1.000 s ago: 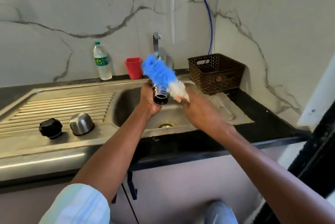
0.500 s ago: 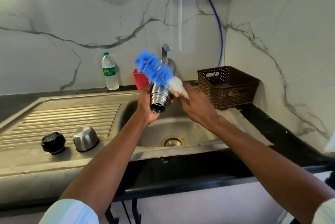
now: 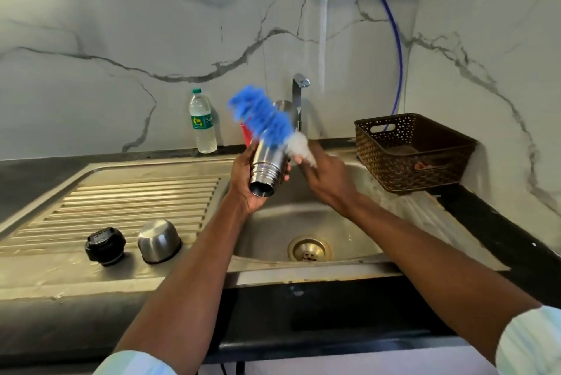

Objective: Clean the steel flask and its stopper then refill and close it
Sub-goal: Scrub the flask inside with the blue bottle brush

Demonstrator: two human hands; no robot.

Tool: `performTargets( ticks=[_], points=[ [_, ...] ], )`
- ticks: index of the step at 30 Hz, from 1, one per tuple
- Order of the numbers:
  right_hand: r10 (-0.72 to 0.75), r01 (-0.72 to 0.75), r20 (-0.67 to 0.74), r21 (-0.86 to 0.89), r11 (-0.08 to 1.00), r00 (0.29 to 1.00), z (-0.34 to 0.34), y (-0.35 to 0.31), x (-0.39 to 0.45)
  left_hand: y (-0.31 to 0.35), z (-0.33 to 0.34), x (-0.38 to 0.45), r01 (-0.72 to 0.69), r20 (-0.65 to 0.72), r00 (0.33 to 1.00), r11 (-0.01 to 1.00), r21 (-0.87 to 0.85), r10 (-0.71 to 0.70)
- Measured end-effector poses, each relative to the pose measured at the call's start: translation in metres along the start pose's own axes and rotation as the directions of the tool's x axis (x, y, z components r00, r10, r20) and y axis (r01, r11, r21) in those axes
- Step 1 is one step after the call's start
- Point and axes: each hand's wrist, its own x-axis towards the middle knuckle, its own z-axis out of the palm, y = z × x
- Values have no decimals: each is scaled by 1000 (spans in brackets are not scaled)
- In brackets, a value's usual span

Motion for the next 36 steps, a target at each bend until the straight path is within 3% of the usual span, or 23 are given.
performTargets(
  ticks=[1, 2, 5, 6, 9, 10, 13, 14, 17, 18, 21, 22, 26, 30, 36],
  points=[
    [-82, 83, 39, -33, 996, 996, 4, 0, -3, 1, -3, 1, -4, -17, 1000, 1000, -1, 4],
    [-61, 64, 54, -64, 996, 997, 7, 3, 0, 2, -6, 1, -3, -24, 1000, 1000, 8, 3],
    [247, -247, -7, 29, 969, 969, 6, 10, 14, 2, -15, -1, 69, -21, 998, 995, 76, -67],
    [210, -210, -40, 10, 978, 977, 5, 9, 12, 1, -15, -1, 75, -29, 997, 993, 91, -73],
    [-136, 139, 33, -119, 983, 990, 12, 10, -6, -2, -10, -1, 24, -43, 999, 996, 85, -20],
    [-111, 116, 44, -136, 984, 993, 11, 11, -6, -1, -11, -1, 13, -47, 999, 996, 85, -9],
    [260, -259, -5, 73, 963, 966, 6, 13, 10, 2, -16, -3, 70, -33, 997, 993, 98, -67],
    [263, -261, -22, 68, 963, 965, 3, 8, 10, 1, -18, -4, 80, -31, 997, 988, 135, -77],
    [-51, 60, 69, -130, 990, 996, 9, 4, -2, -4, -23, -2, 25, -63, 998, 964, 263, -8],
    [-53, 68, 95, -163, 984, 994, 9, 6, -1, -3, -24, -2, 14, -89, 996, 954, 300, 14],
    [298, -298, 27, -20, 954, 954, 2, 12, 15, -3, -28, -3, 62, -160, 987, 938, 340, -8],
    [328, -328, 3, 2, 945, 945, 0, 10, 17, -5, -27, -4, 69, -160, 987, 931, 358, -11],
    [73, -54, 91, -191, 980, 993, 0, 2, 4, -8, -24, -2, -10, -118, 990, 894, 449, 71],
    [363, -363, -8, 11, 932, 932, -11, 7, 22, -8, -31, -5, -14, -153, 982, 847, 532, 112],
    [451, -440, -86, 122, 890, 889, -20, -1, 32, -18, -26, -4, -51, -167, 968, 794, 606, 189]
  ],
)
